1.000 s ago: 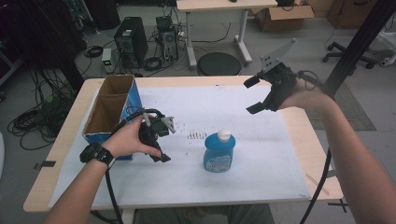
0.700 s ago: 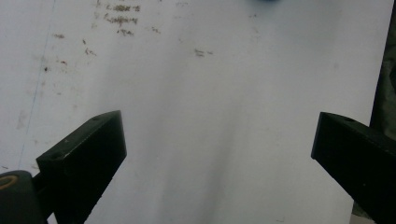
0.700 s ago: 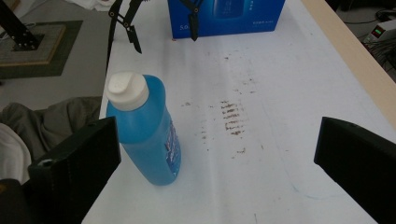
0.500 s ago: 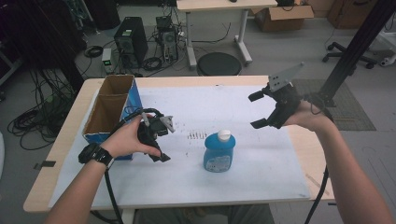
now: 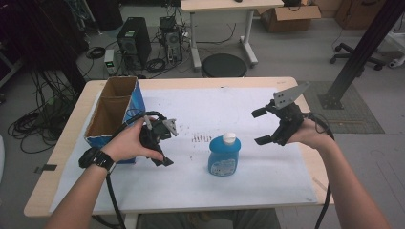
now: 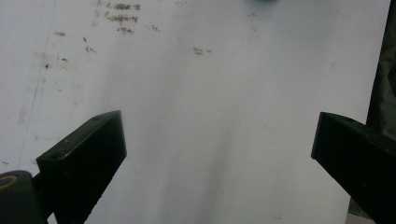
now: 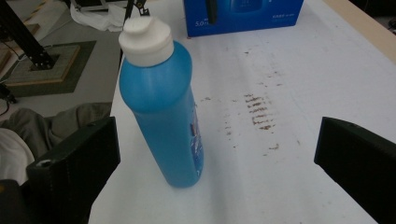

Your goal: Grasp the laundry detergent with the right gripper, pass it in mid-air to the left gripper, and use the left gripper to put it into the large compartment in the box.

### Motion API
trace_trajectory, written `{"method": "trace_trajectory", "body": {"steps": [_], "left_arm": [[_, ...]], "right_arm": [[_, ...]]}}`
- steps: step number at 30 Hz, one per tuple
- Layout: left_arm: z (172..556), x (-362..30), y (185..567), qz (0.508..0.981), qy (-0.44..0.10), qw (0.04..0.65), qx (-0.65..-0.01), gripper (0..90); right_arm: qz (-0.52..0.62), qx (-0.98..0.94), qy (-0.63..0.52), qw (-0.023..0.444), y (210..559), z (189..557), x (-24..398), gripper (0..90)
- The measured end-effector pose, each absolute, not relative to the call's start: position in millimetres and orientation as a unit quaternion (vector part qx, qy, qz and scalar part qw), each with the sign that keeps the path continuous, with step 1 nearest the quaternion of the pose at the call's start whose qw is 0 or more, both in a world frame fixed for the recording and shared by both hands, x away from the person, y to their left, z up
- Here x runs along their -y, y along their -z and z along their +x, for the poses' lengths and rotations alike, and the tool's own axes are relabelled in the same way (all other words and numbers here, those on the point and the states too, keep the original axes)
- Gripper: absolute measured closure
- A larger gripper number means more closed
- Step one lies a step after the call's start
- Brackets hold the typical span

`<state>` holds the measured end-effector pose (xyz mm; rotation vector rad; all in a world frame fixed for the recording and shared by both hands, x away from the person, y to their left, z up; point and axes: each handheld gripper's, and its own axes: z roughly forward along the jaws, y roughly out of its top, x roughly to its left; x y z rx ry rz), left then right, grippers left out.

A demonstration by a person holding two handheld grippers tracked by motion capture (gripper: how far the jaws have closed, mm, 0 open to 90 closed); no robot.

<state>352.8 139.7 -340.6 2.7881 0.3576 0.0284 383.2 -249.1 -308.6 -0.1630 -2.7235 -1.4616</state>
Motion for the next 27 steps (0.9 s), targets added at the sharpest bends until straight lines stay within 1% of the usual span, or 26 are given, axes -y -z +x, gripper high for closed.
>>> {"method": "trace_trajectory", "body": {"steps": [6,16,19,21,27], "left_arm": [[352.2,-138.3,340.7,0.979,-0.009,0.163,-0.123,3.8],[352.1,-137.3,341.2,0.979,-0.008,0.160,-0.122,3.8],[351.5,-137.0,341.3,0.980,-0.008,0.160,-0.122,3.8],[351.5,-137.1,341.2,0.979,-0.009,0.160,-0.122,3.8],[350.1,-137.6,340.9,0.979,-0.009,0.161,-0.122,3.8]], "right_arm": [[-0.054,0.878,0.473,0.036,331.2,374.7,243.2,0.2],[-0.055,0.871,0.485,0.054,356.6,364.4,231.3,0.2],[-0.054,0.870,0.488,0.048,362.4,361.4,225.6,0.2],[-0.057,0.866,0.494,0.054,366.4,360.7,222.0,0.2],[-0.053,0.868,0.492,0.051,376.6,355.1,209.7,0.2]]}}
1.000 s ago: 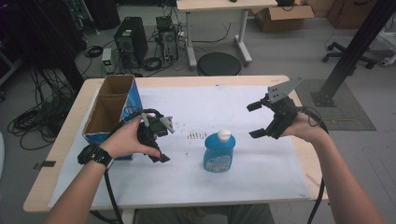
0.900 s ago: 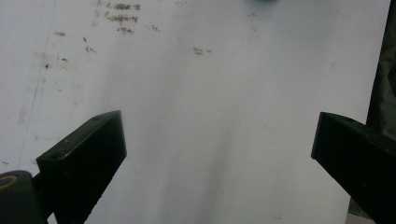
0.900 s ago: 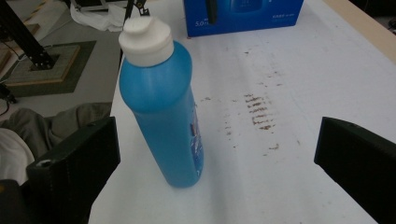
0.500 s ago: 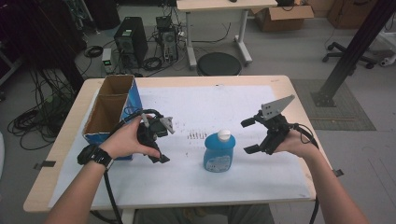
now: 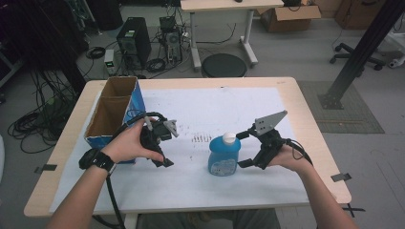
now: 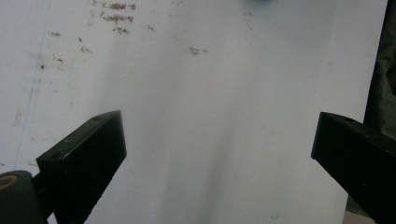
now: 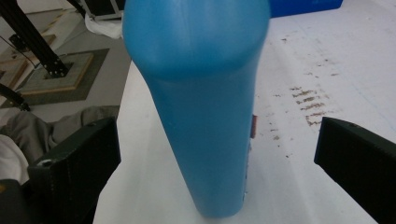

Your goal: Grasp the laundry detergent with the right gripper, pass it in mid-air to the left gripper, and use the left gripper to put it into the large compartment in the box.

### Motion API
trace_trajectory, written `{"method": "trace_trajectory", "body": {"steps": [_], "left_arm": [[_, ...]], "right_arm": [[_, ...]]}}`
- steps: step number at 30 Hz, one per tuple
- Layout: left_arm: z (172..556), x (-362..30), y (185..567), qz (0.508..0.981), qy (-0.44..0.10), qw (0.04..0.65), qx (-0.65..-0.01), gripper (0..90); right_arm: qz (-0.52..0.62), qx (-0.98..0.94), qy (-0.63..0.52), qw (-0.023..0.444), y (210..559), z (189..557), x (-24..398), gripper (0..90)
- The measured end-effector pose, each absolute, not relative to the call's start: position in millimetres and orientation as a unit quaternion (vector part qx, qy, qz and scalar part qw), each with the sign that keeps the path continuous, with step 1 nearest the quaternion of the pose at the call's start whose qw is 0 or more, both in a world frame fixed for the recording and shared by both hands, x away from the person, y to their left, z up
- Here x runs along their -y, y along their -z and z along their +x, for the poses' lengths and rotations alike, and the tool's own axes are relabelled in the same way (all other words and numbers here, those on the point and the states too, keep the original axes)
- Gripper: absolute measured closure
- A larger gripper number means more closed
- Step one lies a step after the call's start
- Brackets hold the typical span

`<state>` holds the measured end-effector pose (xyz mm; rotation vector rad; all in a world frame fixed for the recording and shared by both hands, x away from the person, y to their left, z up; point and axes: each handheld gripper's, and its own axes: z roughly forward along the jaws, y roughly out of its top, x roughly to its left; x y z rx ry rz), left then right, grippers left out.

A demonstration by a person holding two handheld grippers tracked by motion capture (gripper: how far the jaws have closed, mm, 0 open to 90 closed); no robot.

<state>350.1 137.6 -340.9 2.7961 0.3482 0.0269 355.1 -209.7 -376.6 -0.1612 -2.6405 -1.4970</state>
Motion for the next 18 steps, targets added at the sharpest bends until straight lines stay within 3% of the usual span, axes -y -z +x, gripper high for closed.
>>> {"method": "trace_trajectory", "body": {"steps": [18], "left_arm": [[348.3,-138.3,343.6,0.979,-0.009,0.164,-0.123,3.8]], "right_arm": [[-0.050,0.858,0.509,0.059,396.0,351.4,182.4,3.4]]}}
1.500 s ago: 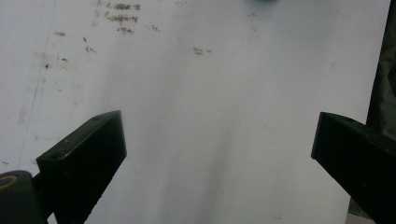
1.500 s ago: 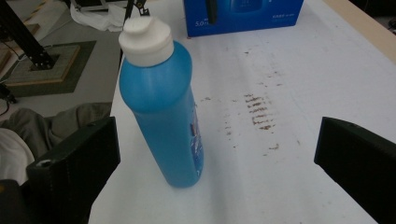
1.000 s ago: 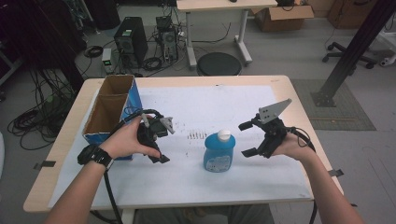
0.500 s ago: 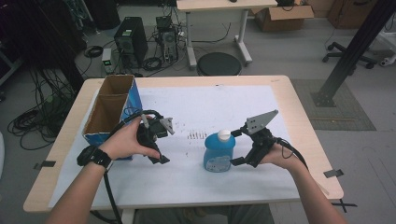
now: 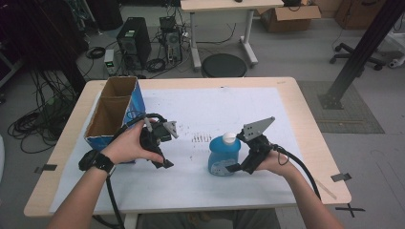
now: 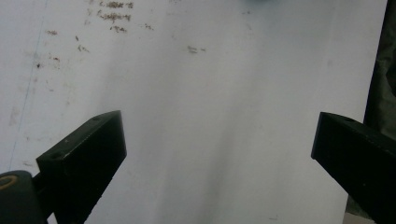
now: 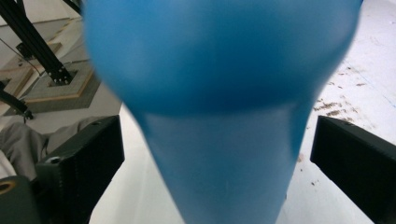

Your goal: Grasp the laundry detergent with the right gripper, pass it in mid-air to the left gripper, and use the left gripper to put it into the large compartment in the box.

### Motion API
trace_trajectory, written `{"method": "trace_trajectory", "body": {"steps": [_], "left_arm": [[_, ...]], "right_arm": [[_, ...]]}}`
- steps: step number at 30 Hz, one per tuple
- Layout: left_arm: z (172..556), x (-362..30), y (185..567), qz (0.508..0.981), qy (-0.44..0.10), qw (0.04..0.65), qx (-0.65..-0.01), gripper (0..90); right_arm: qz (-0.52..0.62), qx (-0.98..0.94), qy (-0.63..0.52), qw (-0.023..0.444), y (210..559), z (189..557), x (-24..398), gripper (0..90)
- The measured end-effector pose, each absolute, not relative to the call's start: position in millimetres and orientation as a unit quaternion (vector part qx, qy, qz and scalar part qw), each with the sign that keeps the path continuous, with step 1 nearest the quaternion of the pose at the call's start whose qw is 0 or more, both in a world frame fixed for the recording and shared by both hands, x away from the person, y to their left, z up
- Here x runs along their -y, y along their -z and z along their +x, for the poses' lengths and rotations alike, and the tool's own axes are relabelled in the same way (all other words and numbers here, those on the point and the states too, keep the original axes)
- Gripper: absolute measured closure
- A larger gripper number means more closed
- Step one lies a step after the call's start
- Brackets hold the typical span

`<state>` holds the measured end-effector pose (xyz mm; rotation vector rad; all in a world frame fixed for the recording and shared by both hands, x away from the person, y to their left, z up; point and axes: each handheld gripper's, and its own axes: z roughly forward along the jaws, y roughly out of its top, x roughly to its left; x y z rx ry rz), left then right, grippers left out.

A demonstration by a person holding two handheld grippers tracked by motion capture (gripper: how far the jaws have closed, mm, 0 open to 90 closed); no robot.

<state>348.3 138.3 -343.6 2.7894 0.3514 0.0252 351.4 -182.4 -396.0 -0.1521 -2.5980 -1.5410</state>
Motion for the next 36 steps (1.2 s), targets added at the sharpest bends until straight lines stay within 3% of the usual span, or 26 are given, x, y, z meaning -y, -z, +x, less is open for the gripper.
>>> {"method": "trace_trajectory", "body": {"steps": [25,36], "left_arm": [[347.0,-139.1,343.2,0.978,-0.009,0.168,-0.123,3.8],[346.4,-138.9,342.9,0.978,-0.010,0.167,-0.122,3.8]], "right_arm": [[-0.043,0.849,0.522,0.068,405.3,354.8,174.0,21.2],[-0.044,0.849,0.523,0.067,405.6,355.4,174.4,23.3]]}}
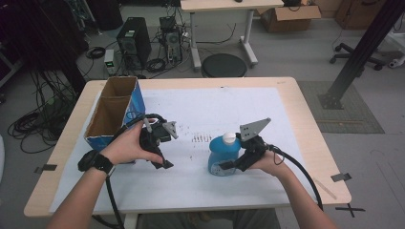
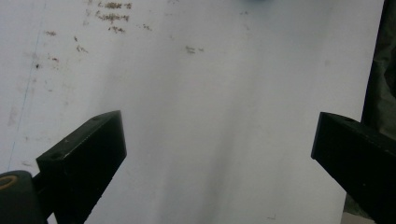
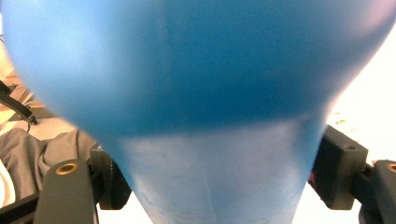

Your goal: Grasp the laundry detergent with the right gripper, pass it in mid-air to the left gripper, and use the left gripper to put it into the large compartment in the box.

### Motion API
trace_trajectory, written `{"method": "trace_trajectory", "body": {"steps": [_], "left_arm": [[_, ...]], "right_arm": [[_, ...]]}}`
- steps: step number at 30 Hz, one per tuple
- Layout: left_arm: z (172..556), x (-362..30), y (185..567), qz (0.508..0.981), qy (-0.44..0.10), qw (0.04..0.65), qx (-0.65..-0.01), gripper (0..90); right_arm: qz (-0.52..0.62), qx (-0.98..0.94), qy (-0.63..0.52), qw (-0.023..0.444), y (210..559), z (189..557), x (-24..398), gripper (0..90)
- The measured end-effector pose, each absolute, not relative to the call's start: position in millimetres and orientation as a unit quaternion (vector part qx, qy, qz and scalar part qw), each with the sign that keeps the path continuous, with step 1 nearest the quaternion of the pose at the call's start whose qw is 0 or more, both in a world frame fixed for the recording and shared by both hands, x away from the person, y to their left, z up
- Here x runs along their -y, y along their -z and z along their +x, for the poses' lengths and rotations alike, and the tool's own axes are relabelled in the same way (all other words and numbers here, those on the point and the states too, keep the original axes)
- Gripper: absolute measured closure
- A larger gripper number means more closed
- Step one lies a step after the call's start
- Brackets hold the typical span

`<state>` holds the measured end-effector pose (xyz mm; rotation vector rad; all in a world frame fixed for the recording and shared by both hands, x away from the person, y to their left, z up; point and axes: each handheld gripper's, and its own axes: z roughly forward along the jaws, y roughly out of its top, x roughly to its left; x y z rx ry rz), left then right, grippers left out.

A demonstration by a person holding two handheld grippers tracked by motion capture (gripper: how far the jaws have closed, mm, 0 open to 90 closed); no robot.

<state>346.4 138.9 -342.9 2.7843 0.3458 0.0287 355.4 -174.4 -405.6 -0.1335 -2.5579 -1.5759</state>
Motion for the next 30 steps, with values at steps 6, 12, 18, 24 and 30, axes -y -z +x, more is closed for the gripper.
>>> {"method": "trace_trajectory", "body": {"steps": [6,12,18,24,30], "left_arm": [[346.1,-139.2,342.5,0.978,-0.012,0.167,-0.121,3.8],[345.8,-139.1,342.4,0.978,-0.012,0.166,-0.122,3.8],[345.3,-138.0,342.1,0.979,-0.013,0.166,-0.121,3.8],[344.7,-137.3,341.4,0.979,-0.013,0.168,-0.119,3.8],[344.5,-137.7,338.1,0.978,-0.015,0.173,-0.119,3.8]], "right_arm": [[-0.041,0.849,0.522,0.069,406.7,355.0,174.1,26.3],[-0.037,0.851,0.519,0.065,409.1,354.7,175.0,33.3],[-0.039,0.850,0.524,0.050,409.9,353.0,176.0,37.5],[-0.035,0.847,0.530,0.025,407.9,350.9,178.6,42.2],[-0.031,0.848,0.529,0.020,406.0,351.8,178.6,43.1]]}}
